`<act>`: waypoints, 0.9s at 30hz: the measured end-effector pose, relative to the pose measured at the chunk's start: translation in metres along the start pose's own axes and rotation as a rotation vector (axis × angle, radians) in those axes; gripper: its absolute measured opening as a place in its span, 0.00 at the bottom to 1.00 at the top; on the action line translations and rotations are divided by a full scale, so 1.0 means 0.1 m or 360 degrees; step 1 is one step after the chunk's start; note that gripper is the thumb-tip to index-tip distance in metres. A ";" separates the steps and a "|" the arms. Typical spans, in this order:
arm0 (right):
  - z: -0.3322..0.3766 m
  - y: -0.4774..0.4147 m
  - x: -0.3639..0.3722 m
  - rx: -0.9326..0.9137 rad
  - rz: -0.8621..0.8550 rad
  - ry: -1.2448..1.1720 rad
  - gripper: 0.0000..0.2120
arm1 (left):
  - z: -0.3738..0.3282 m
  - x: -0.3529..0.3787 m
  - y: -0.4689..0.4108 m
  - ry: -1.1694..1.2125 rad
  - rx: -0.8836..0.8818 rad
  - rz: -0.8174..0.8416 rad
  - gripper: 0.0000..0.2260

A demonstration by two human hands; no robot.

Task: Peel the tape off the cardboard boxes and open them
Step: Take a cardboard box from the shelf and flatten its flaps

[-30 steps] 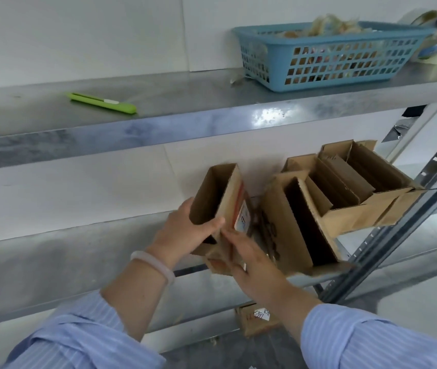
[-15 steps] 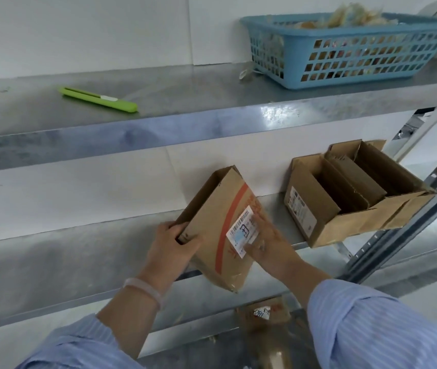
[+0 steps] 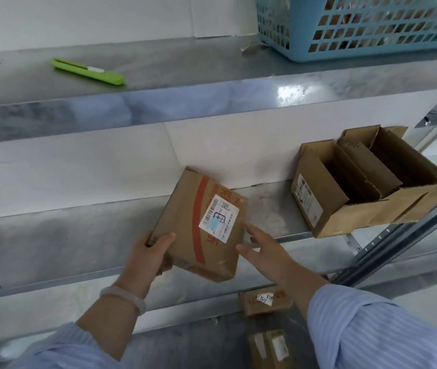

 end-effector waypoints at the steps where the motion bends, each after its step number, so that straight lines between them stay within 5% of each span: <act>1: 0.03 0.00 0.06 -0.0024 0.0032 -0.0020 0.29 | 0.02 -0.01 0.02 0.0021 -0.0001 -0.0020 0.03; 10: 0.01 0.11 0.39 -0.0057 0.0159 0.0057 0.33 | 0.50 -0.25 0.15 0.0420 -0.0238 -0.0333 0.17; 17: 0.16 0.21 0.58 -0.0080 0.0094 0.0128 0.29 | 0.50 -0.37 -0.02 -0.0112 -0.0010 -0.0224 0.26; 21: -0.20 0.31 0.61 0.0138 -0.0088 0.0088 0.32 | 0.33 -0.42 -0.02 -0.0670 0.0399 -0.0139 0.28; 24: -0.74 0.47 0.74 0.0353 -0.0153 0.0053 0.32 | 0.14 -0.30 0.32 -0.1141 0.1042 -0.0148 0.31; 27: -1.42 0.60 0.90 0.0549 -0.0193 0.0041 0.24 | 0.29 0.21 0.91 -0.1248 0.1719 0.0366 0.28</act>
Point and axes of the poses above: each hand's wrist, its own y-axis away from the middle knuckle, its own x-axis out of the palm, z = x × y, the point moved 7 cm from there along -y, towards the middle knuckle, and after that the axes turned 6 degrees about x, right-handed, at the moved point
